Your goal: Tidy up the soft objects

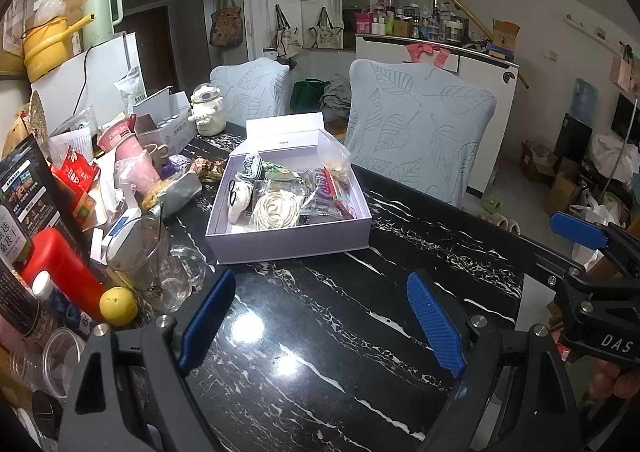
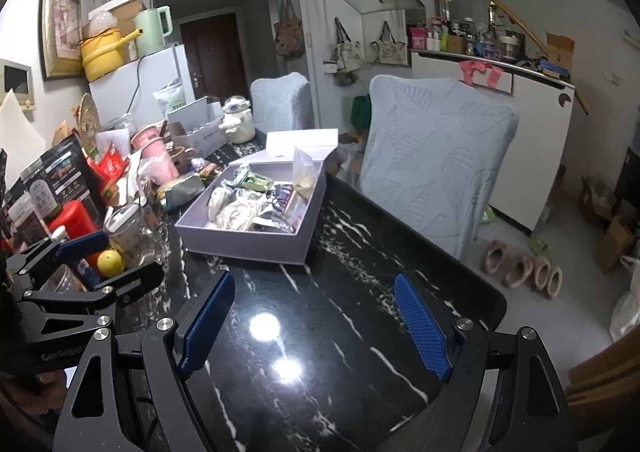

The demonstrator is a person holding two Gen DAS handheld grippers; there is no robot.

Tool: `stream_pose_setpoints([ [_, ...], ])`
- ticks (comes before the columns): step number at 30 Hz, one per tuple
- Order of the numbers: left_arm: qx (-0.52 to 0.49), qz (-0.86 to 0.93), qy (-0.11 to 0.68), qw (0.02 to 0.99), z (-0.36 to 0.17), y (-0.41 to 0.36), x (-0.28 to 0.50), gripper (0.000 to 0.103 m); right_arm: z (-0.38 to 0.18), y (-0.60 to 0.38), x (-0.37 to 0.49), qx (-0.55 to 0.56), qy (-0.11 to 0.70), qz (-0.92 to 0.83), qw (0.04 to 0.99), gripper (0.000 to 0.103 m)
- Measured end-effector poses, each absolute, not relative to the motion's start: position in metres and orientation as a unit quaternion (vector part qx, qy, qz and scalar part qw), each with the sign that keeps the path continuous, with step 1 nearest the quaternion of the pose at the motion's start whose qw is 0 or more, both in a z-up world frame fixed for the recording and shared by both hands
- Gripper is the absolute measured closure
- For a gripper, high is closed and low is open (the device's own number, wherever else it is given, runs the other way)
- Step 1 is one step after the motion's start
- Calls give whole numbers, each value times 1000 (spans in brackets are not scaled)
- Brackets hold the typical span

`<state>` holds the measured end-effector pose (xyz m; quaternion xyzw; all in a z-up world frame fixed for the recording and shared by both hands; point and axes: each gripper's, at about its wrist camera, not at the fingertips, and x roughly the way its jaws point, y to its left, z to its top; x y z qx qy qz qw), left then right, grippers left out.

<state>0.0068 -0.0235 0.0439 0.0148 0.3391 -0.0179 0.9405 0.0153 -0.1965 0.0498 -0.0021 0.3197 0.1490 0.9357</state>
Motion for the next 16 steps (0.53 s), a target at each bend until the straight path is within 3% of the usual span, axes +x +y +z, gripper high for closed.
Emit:
stream_pose_setpoints([
  [16,3,-26,356,934,34,-20,11,14,44,-196,19,0,328,142,934,20],
])
